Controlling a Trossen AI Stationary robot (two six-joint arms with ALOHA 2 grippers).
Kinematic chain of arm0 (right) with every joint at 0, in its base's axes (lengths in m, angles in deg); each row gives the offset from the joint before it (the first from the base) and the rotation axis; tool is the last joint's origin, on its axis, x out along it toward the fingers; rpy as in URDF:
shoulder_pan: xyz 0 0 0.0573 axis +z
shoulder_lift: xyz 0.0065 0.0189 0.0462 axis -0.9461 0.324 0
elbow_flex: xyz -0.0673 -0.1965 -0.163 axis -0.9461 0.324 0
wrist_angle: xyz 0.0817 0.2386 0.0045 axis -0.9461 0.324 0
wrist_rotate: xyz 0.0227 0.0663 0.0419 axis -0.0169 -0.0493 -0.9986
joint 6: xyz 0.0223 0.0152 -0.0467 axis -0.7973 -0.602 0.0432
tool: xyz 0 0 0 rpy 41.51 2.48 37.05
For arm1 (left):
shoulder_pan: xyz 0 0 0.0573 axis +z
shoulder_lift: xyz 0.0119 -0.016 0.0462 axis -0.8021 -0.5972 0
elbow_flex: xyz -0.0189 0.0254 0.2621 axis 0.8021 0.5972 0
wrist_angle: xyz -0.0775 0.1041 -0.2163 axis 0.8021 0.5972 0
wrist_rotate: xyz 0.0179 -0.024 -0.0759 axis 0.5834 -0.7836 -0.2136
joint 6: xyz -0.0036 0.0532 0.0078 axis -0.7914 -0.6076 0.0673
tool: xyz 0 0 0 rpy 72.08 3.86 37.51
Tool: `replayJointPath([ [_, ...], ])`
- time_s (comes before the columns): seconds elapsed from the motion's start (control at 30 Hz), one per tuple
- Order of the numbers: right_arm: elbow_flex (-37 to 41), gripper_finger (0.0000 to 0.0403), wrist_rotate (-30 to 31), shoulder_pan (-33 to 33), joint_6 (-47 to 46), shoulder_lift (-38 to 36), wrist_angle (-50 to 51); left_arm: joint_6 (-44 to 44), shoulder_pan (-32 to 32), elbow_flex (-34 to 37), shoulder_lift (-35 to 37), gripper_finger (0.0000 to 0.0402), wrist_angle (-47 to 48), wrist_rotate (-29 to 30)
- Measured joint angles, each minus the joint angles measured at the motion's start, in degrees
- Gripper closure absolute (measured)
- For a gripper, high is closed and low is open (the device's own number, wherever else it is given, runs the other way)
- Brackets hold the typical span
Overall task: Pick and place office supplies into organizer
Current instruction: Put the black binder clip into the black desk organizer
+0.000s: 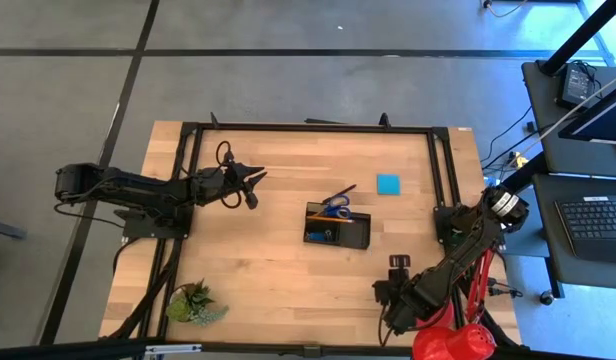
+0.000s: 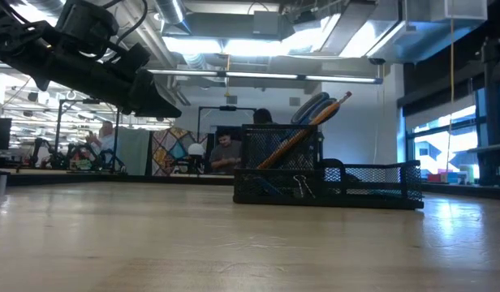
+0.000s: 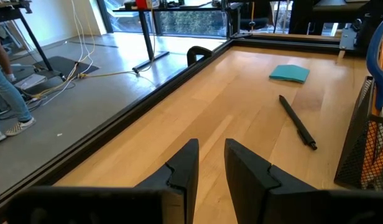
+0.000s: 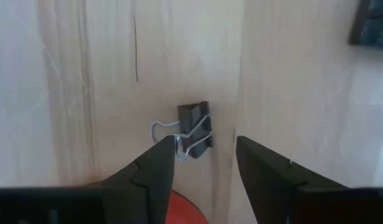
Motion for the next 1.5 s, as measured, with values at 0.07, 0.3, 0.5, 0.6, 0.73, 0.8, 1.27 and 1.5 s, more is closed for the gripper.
replayJointPath([
  [0.07,0.0,0.0228,0.5,0.0,0.0,0.0,-0.1,0.0,0.0,0.0,0.0,0.0329,0.0,0.0],
  [0.3,0.0,0.0228,0.5,0.1,0.1,0.0,-0.2,-1.5,0.0,0.0,0.0,0.0329,0.0,0.0],
  [0.5,0.0,0.0228,0.5,0.1,0.2,0.0,-0.1,-1.5,0.0,0.0,0.0,0.0329,0.0,0.0],
  [0.6,0.0,0.0228,0.5,0.1,0.3,0.0,-0.1,-1.5,0.0,0.0,0.0,0.0329,0.0,0.0],
  [0.73,0.0,0.0228,0.5,0.1,0.3,0.0,-0.1,-1.5,0.0,0.0,0.0,0.0329,0.0,0.0],
  [0.8,0.0,0.0228,0.5,0.1,0.4,0.0,0.0,-1.5,0.0,0.0,0.0,0.0329,0.0,0.0],
  [1.27,0.0,0.0228,0.6,0.1,2.1,0.5,-0.5,-1.5,0.0,0.0,0.0,0.0329,0.0,0.0],
  [1.5,0.0,0.0228,0.5,0.1,3.2,3.1,-1.7,-1.5,0.0,0.0,0.0,0.0329,0.0,0.0],
])
